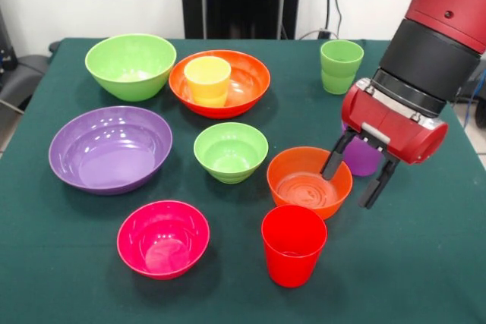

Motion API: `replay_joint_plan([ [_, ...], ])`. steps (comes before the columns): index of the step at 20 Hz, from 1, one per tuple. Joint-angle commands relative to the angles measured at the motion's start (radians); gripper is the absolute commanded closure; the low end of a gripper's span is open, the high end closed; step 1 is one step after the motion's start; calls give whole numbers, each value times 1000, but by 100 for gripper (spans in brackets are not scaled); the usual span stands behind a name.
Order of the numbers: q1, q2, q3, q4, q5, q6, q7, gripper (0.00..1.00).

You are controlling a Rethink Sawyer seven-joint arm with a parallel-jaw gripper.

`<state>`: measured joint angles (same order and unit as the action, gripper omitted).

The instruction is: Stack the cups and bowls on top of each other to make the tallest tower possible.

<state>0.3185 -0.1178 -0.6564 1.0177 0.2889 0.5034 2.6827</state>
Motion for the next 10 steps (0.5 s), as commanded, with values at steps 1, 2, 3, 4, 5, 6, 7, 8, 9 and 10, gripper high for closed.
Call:
replay_joint_plan([
  [1,-5,8,126,80,10,-39,117,0],
  [2,-7,4,129,83,9,-41,111,0],
  [3,-9,0,133,88,8,-44,105,0],
  [4,-10,-3,136,93,7,-47,101,0],
  [5,-11,-6,142,97,8,-50,99,0],
  [6,-12,-8,147,101,9,-53,96,0],
  [7,-10,-9,150,106,11,-57,99,0],
  [8,-8,-11,152,112,12,-59,101,0],
  [9,-6,-12,155,118,13,-62,102,0],
  [10,-6,-14,159,125,14,-66,102,0],
])
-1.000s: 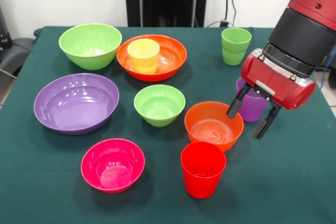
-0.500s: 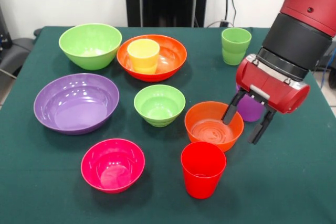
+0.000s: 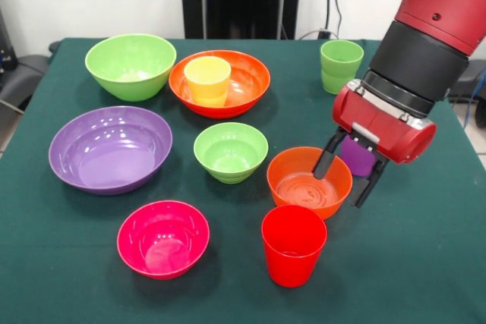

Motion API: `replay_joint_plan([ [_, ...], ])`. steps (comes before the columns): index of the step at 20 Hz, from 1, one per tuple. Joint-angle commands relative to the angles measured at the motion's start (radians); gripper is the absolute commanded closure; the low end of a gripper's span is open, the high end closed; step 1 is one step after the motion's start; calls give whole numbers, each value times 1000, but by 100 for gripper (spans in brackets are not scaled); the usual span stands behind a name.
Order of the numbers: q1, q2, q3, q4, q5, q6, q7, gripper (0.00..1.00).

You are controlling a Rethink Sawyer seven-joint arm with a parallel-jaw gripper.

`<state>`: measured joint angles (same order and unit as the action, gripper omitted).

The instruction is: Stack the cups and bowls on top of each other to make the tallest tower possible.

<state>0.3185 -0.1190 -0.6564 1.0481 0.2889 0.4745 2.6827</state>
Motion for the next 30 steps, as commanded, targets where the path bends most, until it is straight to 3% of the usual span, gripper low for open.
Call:
replay_joint_plan([
  [1,-6,-16,164,99,15,-39,99,0],
  [19,25,-13,167,97,38,-10,128,0],
  [30,0,-69,272,191,53,-80,68,0],
])
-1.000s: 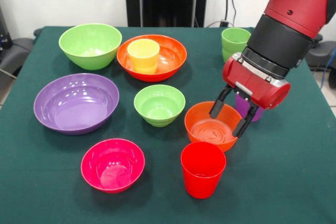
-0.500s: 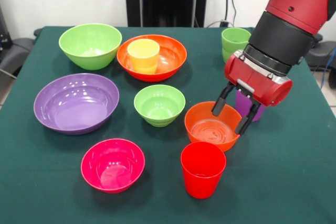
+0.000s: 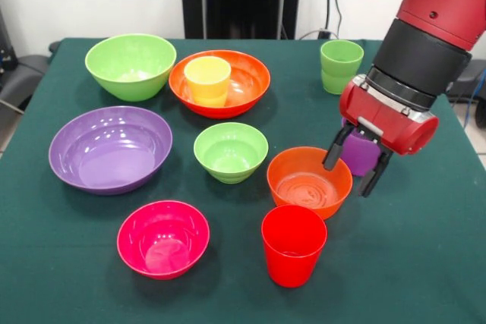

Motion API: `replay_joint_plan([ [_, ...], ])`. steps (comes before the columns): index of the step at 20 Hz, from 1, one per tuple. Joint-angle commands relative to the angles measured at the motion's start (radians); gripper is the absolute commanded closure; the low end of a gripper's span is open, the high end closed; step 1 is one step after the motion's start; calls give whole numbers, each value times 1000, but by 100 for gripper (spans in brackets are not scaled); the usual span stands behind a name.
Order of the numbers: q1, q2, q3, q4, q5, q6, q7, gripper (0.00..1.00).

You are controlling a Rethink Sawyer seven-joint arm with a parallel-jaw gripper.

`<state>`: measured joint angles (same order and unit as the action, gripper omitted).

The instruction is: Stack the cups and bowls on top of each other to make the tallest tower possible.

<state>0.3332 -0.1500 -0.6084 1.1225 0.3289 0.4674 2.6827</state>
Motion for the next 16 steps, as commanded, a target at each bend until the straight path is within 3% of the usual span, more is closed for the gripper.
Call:
replay_joint_plan([
  [1,-17,-45,230,127,9,-76,64,0],
  [16,-9,-32,220,134,-10,-104,80,0],
])
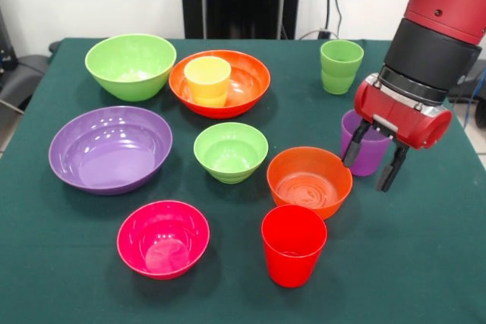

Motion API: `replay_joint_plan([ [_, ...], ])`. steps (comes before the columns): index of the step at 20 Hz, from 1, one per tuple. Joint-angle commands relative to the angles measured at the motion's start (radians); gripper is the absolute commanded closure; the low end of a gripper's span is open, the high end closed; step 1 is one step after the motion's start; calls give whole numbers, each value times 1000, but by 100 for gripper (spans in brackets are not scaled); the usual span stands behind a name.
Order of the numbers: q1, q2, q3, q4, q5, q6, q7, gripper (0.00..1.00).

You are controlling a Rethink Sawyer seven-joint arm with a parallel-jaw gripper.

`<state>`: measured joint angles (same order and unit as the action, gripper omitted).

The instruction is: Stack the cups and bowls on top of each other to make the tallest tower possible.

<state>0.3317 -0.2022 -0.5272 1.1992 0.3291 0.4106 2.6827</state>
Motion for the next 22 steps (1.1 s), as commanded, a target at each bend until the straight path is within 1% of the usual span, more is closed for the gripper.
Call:
replay_joint_plan([
  [1,-6,21,137,59,-10,-51,82,0],
  [15,1,19,142,105,-17,-79,82,0],
  [22,9,28,136,103,-15,-85,88,0],
])
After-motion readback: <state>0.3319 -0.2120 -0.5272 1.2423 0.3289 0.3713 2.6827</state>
